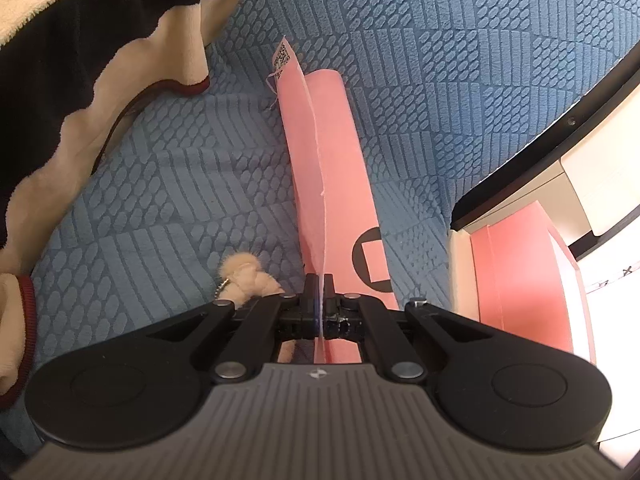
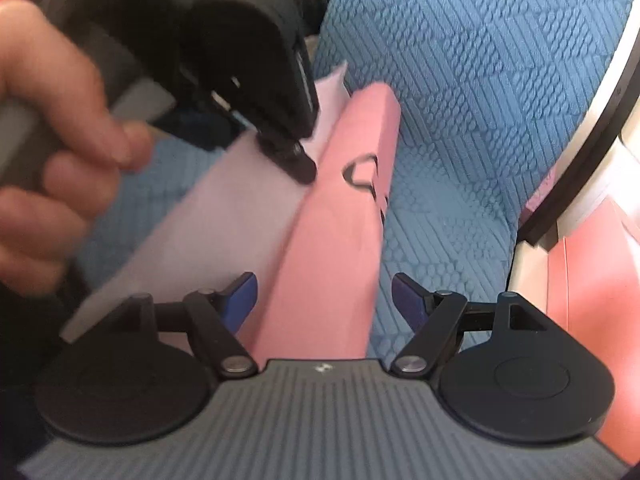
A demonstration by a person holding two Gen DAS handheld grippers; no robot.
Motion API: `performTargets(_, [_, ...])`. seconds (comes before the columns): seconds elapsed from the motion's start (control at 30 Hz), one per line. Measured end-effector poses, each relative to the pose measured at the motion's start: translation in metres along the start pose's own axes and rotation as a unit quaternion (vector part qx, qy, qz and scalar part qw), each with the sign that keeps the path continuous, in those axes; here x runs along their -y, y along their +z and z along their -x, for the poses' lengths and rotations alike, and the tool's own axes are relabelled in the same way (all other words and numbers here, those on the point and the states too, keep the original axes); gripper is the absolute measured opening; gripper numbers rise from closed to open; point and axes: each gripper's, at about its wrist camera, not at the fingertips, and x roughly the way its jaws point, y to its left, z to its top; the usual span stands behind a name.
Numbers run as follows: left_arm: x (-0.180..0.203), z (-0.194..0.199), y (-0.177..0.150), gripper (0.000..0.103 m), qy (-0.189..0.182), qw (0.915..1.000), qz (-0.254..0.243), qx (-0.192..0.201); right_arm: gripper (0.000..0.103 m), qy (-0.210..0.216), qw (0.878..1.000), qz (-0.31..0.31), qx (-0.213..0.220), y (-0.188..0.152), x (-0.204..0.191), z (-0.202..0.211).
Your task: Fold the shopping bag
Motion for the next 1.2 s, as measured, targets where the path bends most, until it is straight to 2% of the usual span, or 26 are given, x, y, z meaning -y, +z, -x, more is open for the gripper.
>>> performTargets(0.07, [0.0,-0.001,-0.001,0.0,0.002,1.0,-0.003,-0.002,0.076,-0.019,1.0,-0.011,-0.006,-0.002,0.005,-0.002])
performTargets(0.2, [0.004,-0.002,-0.002,0.001,0.015,0.9998,-0.015,-0.003,0.076,-0.049,0.997,-0.059,0.01,0.0,0.023,0.003])
performTargets(0.43, [0.003,-0.004,-0.003,0.001,0.023,0.9995,-0.018,-0.006,0.075,-0.083,0.983,-0.161,0.032,-0.007,0.068,0.013])
performTargets(0.53, [0.002,-0.005,-0.003,0.001,0.023,0.9996,-0.015,-0.007,0.069,-0.094,0.979,-0.18,0.025,-0.009,0.078,0.008])
performTargets(0.6, [0.002,-0.005,-0.003,0.001,0.022,0.9996,-0.014,-0.006,0.058,-0.105,0.976,-0.191,0.011,-0.01,0.084,0.005])
performTargets(0.63, [0.002,-0.005,-0.003,0.001,0.021,0.9997,-0.014,-0.006,0.058,-0.108,0.974,-0.197,0.004,-0.012,0.086,0.003])
performTargets(0.7, [0.002,-0.006,-0.003,0.001,0.016,0.9997,-0.016,-0.007,0.058,-0.098,0.973,-0.209,0.006,-0.014,0.086,0.008])
performTargets(0.87, [0.004,-0.008,-0.005,0.001,0.013,0.9997,-0.016,-0.01,0.059,-0.068,0.974,-0.212,0.044,-0.009,0.08,0.02])
performTargets(1.1, [-0.001,-0.009,-0.004,0.001,-0.006,0.9999,0.011,-0.011,0.057,0.048,0.978,-0.187,0.076,0.002,0.056,0.037])
performTargets(1.13, [-0.001,-0.008,-0.004,0.001,-0.008,0.9998,0.012,-0.011,0.054,0.061,0.978,-0.183,0.08,0.003,0.052,0.038])
performTargets(1.17, [-0.001,-0.008,-0.003,0.001,-0.008,0.9998,0.012,-0.011,0.039,0.068,0.978,-0.18,0.079,0.005,0.049,0.037])
performTargets(1.2, [-0.001,-0.008,-0.003,0.001,-0.008,0.9999,0.012,-0.01,0.03,0.072,0.979,-0.176,0.071,0.005,0.046,0.033])
